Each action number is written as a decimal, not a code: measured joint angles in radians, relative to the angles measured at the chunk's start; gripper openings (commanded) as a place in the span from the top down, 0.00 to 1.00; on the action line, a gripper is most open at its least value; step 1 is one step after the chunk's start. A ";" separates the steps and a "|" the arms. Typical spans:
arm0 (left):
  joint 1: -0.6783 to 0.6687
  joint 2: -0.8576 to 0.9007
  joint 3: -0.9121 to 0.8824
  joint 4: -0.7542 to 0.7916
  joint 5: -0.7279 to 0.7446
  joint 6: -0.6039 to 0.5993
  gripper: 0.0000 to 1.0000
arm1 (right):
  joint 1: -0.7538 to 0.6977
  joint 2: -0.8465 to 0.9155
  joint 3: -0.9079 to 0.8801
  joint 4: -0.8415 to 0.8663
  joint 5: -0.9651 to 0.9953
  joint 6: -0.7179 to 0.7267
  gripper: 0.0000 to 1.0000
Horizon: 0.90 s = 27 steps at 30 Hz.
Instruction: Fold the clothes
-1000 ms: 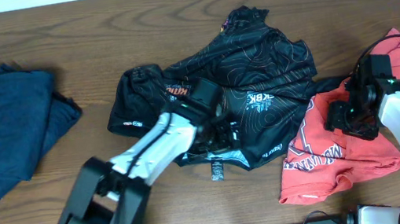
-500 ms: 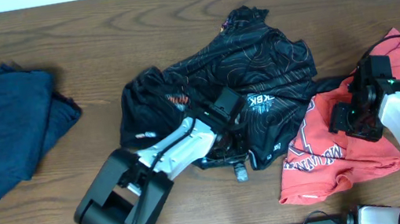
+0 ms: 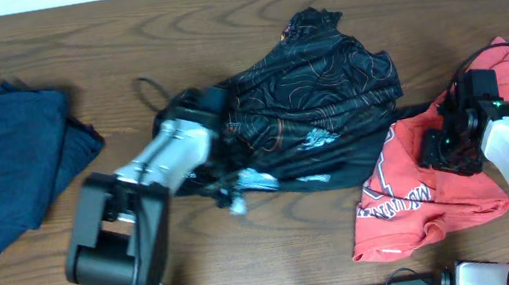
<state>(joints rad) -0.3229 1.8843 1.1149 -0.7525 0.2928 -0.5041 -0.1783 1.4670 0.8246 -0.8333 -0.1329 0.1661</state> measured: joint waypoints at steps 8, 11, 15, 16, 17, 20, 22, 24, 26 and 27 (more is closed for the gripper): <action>0.233 0.007 0.016 -0.010 -0.019 0.080 0.94 | 0.000 0.000 0.000 0.003 -0.088 -0.023 0.33; 0.267 0.007 0.016 -0.010 -0.015 0.094 0.94 | 0.000 0.004 0.000 0.016 -0.090 -0.026 0.35; 0.281 0.007 0.016 -0.010 -0.014 0.109 0.94 | 0.002 0.054 0.000 0.036 -0.063 -0.015 0.69; 0.281 0.007 0.016 -0.010 -0.014 0.112 0.94 | 0.003 0.073 0.000 0.042 -0.051 -0.011 0.79; 0.281 0.007 0.016 -0.009 -0.011 0.113 0.94 | 0.003 0.097 0.000 0.047 -0.037 -0.002 0.88; 0.281 0.007 0.016 -0.010 -0.010 0.113 0.94 | 0.002 0.142 0.014 0.051 -0.005 0.037 0.99; 0.281 0.007 0.016 -0.009 -0.009 0.114 0.94 | 0.002 0.159 0.027 0.043 0.008 0.087 0.99; 0.281 0.007 0.016 -0.009 -0.008 0.114 0.94 | 0.001 0.173 0.037 0.037 0.018 0.137 0.99; 0.281 0.007 0.016 -0.009 -0.008 0.117 0.94 | -0.011 0.180 0.042 0.041 0.026 0.181 0.97; 0.282 0.007 0.016 -0.009 -0.008 0.118 0.94 | -0.024 0.180 0.044 0.049 0.040 0.196 0.96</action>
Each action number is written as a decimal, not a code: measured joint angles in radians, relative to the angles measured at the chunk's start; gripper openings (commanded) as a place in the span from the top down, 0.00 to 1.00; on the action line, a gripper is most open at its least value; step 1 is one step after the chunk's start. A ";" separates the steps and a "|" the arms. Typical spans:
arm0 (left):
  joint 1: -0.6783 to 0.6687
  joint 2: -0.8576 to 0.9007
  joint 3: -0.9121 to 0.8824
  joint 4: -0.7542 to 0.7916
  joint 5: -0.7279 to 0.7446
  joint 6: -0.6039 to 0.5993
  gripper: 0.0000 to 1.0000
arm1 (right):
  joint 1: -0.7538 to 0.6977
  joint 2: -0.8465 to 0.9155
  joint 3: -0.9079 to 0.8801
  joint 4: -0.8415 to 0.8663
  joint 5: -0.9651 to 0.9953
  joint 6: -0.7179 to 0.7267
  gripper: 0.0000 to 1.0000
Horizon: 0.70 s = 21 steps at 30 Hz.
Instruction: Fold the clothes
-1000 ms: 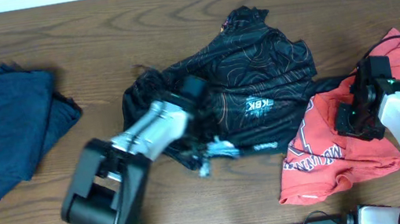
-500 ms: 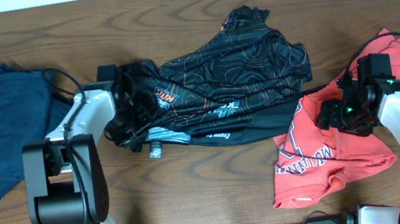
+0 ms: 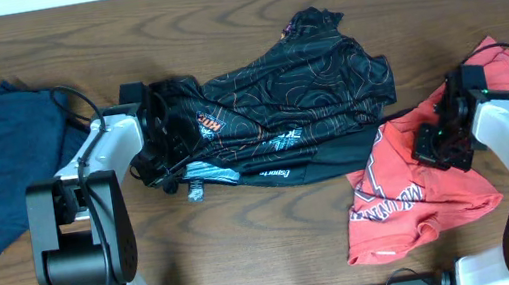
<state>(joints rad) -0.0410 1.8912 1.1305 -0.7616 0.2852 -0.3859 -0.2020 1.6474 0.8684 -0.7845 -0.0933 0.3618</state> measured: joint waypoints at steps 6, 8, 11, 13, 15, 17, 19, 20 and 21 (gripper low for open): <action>0.016 0.000 0.000 0.000 0.001 0.020 0.94 | -0.237 0.041 0.067 0.023 0.167 0.059 0.93; 0.026 0.000 0.000 0.002 0.001 0.021 0.94 | -0.334 0.062 0.098 0.006 0.223 0.076 0.89; 0.046 0.000 0.000 0.011 0.000 0.023 0.94 | -0.459 0.082 0.156 -0.028 0.283 0.090 0.83; 0.062 0.000 0.000 0.030 0.001 0.024 0.94 | -0.522 0.087 0.215 -0.050 0.313 0.095 0.80; 0.080 0.000 0.001 0.055 0.001 0.029 0.94 | -0.556 0.087 0.275 -0.060 0.331 0.095 0.79; 0.097 0.002 0.015 0.060 0.000 0.046 0.94 | -0.570 0.087 0.342 -0.063 0.339 0.085 0.78; 0.109 0.005 0.051 0.053 -0.001 0.056 0.94 | -0.569 0.087 0.389 -0.064 0.330 0.061 0.77; 0.114 0.008 0.082 0.043 -0.002 0.063 0.94 | -0.566 0.087 0.412 -0.064 0.308 0.038 0.76; 0.120 0.011 0.122 0.031 -0.002 0.070 0.94 | -0.564 0.087 0.431 -0.064 0.278 0.012 0.75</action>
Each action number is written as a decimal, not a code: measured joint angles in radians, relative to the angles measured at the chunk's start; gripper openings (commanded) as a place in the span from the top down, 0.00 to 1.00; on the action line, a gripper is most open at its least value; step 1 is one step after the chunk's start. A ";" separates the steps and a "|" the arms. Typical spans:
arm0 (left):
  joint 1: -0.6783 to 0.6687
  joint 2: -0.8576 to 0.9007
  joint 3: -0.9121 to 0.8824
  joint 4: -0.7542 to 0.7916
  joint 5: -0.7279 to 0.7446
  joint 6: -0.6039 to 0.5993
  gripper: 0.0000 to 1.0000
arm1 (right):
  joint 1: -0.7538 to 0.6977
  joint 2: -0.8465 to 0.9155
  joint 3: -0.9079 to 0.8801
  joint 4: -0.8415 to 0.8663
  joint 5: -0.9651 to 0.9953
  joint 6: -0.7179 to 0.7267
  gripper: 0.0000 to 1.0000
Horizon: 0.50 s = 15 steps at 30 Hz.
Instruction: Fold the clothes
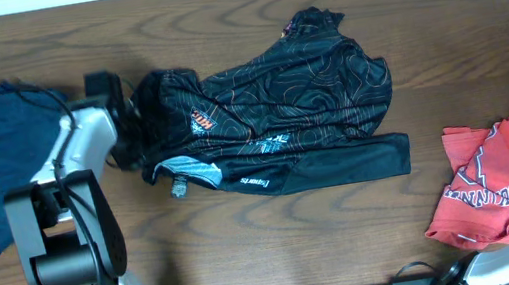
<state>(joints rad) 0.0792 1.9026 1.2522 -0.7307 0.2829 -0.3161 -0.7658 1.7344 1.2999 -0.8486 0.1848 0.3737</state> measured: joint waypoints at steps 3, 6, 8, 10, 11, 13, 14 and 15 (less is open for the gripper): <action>0.010 0.002 0.138 -0.043 -0.002 0.015 0.94 | 0.026 0.000 0.041 -0.025 -0.156 -0.098 0.75; 0.011 0.002 0.257 -0.102 -0.002 0.030 0.94 | 0.078 0.000 0.045 -0.124 -0.289 -0.175 0.80; 0.010 0.001 0.320 -0.174 0.006 0.033 0.94 | 0.135 0.000 0.043 -0.193 -0.351 -0.222 0.79; 0.005 -0.002 0.349 -0.259 0.030 0.034 0.94 | 0.200 0.000 0.034 -0.253 -0.385 -0.254 0.79; 0.000 -0.003 0.353 -0.306 0.048 0.036 0.94 | 0.229 0.000 0.027 -0.276 -0.395 -0.266 0.79; -0.018 -0.003 0.346 -0.381 0.076 0.037 0.94 | 0.277 0.000 0.005 -0.309 -0.410 -0.278 0.79; -0.034 -0.003 0.340 -0.409 0.088 0.037 0.94 | 0.292 0.000 -0.007 -0.317 -0.415 -0.280 0.80; -0.056 -0.003 0.333 -0.431 0.100 0.037 0.94 | 0.308 0.000 -0.027 -0.320 -0.419 -0.279 0.79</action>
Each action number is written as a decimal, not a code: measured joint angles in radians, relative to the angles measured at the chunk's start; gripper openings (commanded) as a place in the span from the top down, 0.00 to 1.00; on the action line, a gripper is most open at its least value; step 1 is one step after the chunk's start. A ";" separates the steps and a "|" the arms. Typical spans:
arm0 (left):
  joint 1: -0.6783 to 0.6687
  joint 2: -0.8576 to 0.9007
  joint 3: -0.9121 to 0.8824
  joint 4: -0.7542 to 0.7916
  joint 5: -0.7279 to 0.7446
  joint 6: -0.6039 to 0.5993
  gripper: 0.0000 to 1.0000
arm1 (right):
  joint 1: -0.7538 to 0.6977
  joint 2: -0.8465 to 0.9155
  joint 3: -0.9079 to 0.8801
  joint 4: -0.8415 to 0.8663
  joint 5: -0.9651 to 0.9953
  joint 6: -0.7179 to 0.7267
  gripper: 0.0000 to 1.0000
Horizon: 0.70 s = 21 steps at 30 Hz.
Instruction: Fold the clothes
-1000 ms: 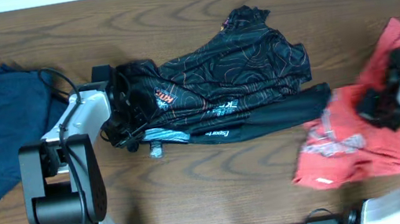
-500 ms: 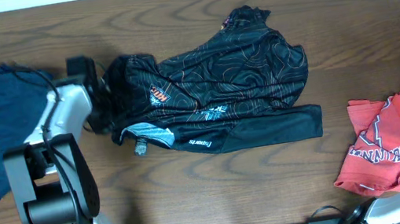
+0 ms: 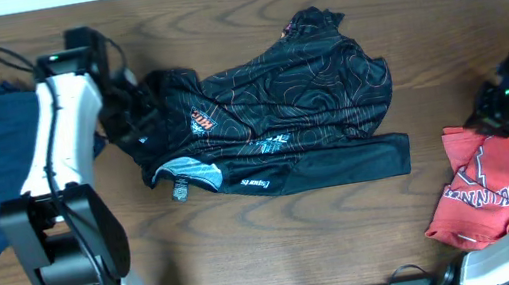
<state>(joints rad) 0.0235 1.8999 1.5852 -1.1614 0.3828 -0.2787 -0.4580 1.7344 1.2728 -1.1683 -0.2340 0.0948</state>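
Note:
A black patterned jersey lies spread across the middle of the table, one long sleeve stretched out to the right along its lower edge. My left gripper is at the jersey's left edge, and its dark fingers merge with the cloth, so their state is hidden. A red printed shirt lies crumpled at the right edge of the table. My right gripper is over the shirt's upper part, with a bit of red cloth showing beside the arm. Its fingers cannot be made out.
A pile of dark blue clothes lies at the far left, partly behind my left arm. The wooden table shows bare along the front and between the jersey and the red shirt.
My left arm now stands higher and further back, with its gripper still at the jersey's left edge. My right arm has come back into view over the red shirt. Neither garment has shifted.
The jersey lay bunched in the middle with the red shirt touching its right side. Then my left gripper was further left with the jersey stretched, and the red shirt still touched it. Later the jersey lay spread and the red shirt was apart at the right edge, as now.

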 measured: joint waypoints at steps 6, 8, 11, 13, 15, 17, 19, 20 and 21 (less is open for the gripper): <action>-0.177 0.000 -0.052 -0.034 0.034 0.021 0.94 | 0.028 0.000 -0.162 0.033 0.002 0.041 0.80; -0.252 0.000 -0.074 -0.023 0.038 0.022 0.94 | 0.028 0.000 -0.227 0.062 0.006 0.062 0.80; -0.358 0.000 -0.109 0.030 0.042 0.021 0.94 | 0.028 0.000 -0.312 0.106 0.031 0.110 0.81; -0.426 0.000 -0.141 0.092 0.046 0.016 0.94 | 0.028 0.000 -0.360 0.144 0.066 0.151 0.82; -0.494 0.000 -0.183 0.175 0.050 -0.003 0.94 | 0.027 0.000 -0.395 0.169 0.105 0.200 0.83; -0.544 0.000 -0.222 0.259 0.054 -0.029 0.94 | 0.025 -0.013 -0.409 0.184 0.129 0.245 0.84; -0.587 0.000 -0.266 0.336 0.056 -0.059 0.94 | 0.019 -0.029 -0.425 0.198 0.163 0.294 0.85; -0.602 0.000 -0.283 0.370 0.057 -0.071 0.94 | 0.013 -0.035 -0.431 0.201 0.187 0.317 0.85; -0.615 0.000 -0.301 0.401 0.056 -0.087 0.94 | 0.002 -0.039 -0.435 0.202 0.211 0.339 0.84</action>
<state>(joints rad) -0.5919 1.9003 1.2846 -0.7609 0.4393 -0.3660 -0.4557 1.6955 0.8379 -0.9661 -0.0227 0.4339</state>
